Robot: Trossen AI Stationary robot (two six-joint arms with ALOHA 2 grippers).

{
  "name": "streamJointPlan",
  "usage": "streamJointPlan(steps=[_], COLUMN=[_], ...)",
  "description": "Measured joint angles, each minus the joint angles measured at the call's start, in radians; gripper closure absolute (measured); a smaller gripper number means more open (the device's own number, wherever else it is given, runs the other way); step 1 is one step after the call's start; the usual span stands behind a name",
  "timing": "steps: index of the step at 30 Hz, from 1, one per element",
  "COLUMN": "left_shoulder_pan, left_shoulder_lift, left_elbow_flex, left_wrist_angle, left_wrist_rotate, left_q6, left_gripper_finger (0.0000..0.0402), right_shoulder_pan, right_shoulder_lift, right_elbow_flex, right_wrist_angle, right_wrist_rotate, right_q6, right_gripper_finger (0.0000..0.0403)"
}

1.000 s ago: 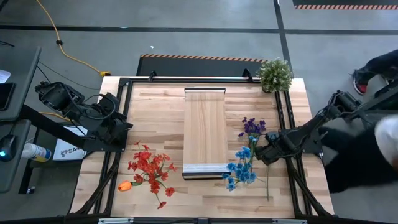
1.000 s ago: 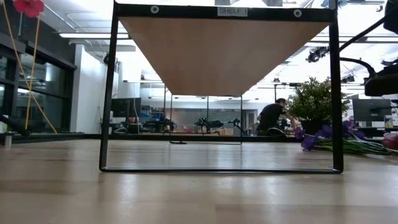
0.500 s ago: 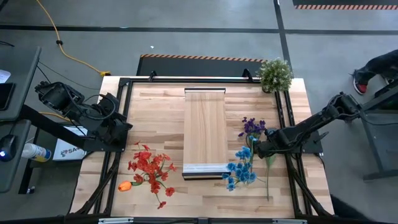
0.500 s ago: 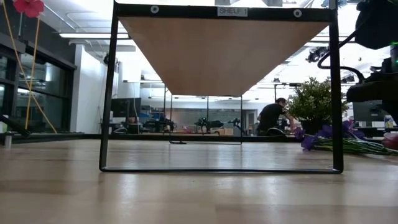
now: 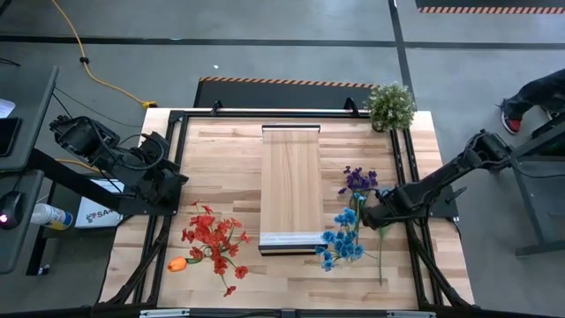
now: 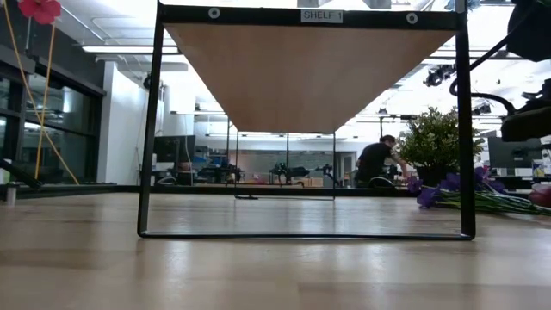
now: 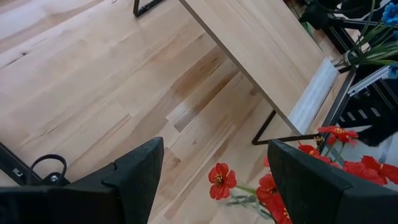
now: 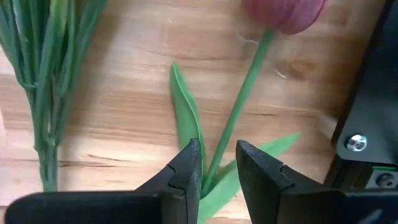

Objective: Pick and place flowers into a vace then onto a shelf
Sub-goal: Put the red flower into the right transparent vase

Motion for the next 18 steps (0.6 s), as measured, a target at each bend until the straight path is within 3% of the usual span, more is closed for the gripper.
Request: streamJointPlan(steps=[12,18], left_shoulder_pan=[0.000,0.000], left_shoulder_lift=[0.000,0.011], left_elbow_flex=[0.000,0.000], left_wrist_angle=[0.000,0.000], left_wrist_rotate=[-0.001,-0.002], left_q6=[0.000,0.000], left_gripper_finger=[0.0080,0.0082], right_shoulder_pan=[0.012,0.009], right_shoulder_lift=[0.000,0.000], right_elbow_flex=[0.000,0.000], right_wrist_angle=[0.006,0.034], right_wrist_rotate=[0.007,0.070], right_q6=[0.006,0.003], right_gripper_finger=[0.0289,0.0288])
